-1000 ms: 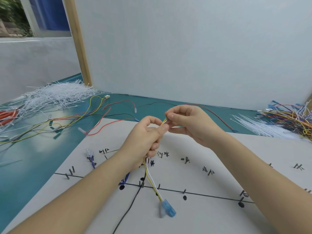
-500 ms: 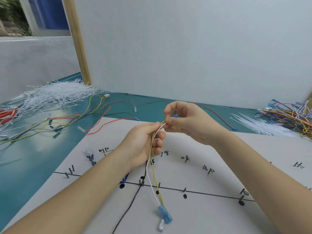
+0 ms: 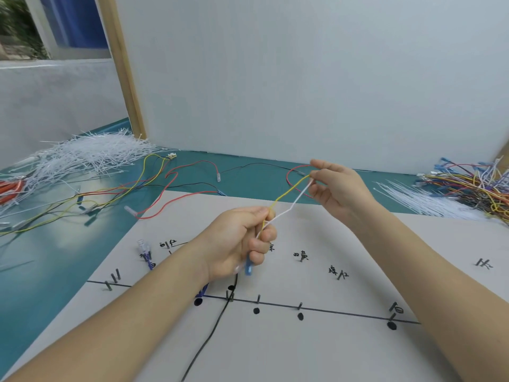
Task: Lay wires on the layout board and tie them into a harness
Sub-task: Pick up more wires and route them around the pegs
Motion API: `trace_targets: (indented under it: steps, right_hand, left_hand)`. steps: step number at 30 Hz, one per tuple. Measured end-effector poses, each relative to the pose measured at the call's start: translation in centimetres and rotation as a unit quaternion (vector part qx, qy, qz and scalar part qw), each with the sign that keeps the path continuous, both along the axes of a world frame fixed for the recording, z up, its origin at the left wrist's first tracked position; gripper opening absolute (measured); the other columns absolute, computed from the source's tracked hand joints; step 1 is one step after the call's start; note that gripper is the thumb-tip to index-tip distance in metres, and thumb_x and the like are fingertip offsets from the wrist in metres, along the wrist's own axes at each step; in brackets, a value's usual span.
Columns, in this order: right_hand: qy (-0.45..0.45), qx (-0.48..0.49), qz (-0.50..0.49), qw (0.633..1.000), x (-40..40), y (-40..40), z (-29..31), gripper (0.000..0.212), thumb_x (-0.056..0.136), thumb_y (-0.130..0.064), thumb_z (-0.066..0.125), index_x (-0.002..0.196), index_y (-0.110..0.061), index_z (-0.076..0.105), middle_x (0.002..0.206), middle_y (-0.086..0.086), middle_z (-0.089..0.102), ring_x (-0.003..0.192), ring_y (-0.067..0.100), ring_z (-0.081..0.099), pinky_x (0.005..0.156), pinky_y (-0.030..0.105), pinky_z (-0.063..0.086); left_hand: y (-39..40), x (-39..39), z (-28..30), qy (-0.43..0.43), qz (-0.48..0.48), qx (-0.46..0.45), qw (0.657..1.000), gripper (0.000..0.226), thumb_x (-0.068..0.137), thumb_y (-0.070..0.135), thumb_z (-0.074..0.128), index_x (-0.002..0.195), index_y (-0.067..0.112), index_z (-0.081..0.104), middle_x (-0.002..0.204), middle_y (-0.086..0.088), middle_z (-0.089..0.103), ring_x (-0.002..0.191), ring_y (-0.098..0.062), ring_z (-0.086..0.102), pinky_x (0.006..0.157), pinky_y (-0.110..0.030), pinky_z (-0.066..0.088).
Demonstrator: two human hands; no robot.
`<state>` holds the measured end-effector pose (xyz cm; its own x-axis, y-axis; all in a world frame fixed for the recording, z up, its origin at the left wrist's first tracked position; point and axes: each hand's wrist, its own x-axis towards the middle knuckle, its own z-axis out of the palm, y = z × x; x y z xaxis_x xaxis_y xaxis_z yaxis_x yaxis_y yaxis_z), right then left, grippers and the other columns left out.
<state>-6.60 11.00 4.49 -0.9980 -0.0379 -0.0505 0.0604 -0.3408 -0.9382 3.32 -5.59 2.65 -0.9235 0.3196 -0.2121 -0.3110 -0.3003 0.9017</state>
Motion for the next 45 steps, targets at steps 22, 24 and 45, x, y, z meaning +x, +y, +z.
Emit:
trace_targets:
  steps: [22, 24, 45]
  right_hand:
    - [0.017, -0.03, 0.13, 0.991, 2.0, -1.3, 1.1, 0.016, 0.089, 0.007, 0.053, 0.096, -0.006, 0.058, 0.067, 0.004, 0.058, 0.052, 0.009, 0.059, 0.048, 0.013, 0.049]
    - [0.02, -0.03, 0.16, 0.986, 2.8, -2.1, 1.1, 0.015, 0.089, 0.006, 0.054, 0.096, -0.006, 0.058, 0.061, 0.001, 0.059, 0.053, 0.01, 0.059, 0.05, 0.014, 0.049]
    - [0.194, 0.418, 0.21, 0.862, 4.2, -9.1, -2.0, 0.017, 0.081, -0.011, 0.071, 0.074, -0.02, 0.058, 0.067, -0.004, 0.062, 0.053, 0.011, 0.057, 0.067, 0.024, 0.054]
  left_hand:
    - [-0.4, -0.2, 0.2, 0.007, -0.038, 0.074, 0.996, 0.041, 0.075, 0.05, 0.049, 0.088, 0.011, 0.049, 0.108, -0.021, 0.066, 0.086, -0.037, 0.066, 0.076, -0.041, 0.053]
    - [-0.3, -0.1, 0.5, 0.02, -0.012, 0.078, 0.997, 0.041, 0.079, 0.051, 0.047, 0.092, 0.013, 0.046, 0.099, -0.017, 0.07, 0.076, -0.032, 0.068, 0.065, -0.037, 0.057]
    - [-6.9, 4.8, 0.5, 0.022, 0.053, -0.453, 0.89, 0.023, 0.099, 0.021, 0.039, 0.083, 0.014, 0.054, 0.041, 0.006, 0.05, 0.031, -0.007, 0.04, 0.036, -0.015, 0.032]
